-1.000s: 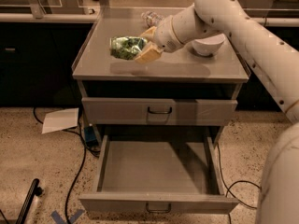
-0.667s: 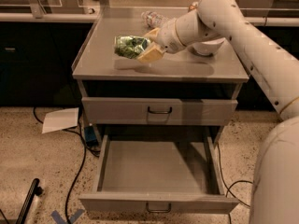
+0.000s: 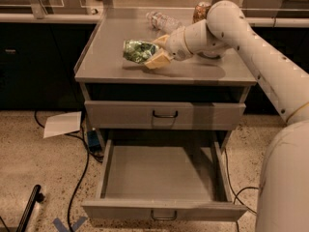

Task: Pick green can from middle drawer and place on counter

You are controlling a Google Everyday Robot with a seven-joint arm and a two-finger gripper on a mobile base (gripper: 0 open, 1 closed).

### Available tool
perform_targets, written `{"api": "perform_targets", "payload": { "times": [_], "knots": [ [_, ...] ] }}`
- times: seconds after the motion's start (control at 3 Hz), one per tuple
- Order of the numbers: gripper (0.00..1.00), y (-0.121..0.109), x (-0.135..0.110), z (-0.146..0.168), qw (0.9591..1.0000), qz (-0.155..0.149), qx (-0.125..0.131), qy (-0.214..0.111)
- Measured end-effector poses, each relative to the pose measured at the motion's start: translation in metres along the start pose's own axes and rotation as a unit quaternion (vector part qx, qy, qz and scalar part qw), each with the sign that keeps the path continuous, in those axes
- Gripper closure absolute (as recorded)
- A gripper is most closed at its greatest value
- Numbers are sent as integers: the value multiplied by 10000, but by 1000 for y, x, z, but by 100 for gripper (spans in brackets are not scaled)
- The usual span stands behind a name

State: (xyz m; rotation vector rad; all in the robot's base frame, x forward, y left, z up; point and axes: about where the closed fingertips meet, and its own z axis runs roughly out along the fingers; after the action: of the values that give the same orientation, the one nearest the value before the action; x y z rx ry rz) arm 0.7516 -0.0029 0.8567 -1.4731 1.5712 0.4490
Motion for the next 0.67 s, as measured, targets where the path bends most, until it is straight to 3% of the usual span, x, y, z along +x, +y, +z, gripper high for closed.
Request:
{"api": "perform_targets", "payload": {
  "times": [0.67],
  "knots": [
    [34, 0, 0, 0, 10000, 0, -1, 0]
  ]
}}
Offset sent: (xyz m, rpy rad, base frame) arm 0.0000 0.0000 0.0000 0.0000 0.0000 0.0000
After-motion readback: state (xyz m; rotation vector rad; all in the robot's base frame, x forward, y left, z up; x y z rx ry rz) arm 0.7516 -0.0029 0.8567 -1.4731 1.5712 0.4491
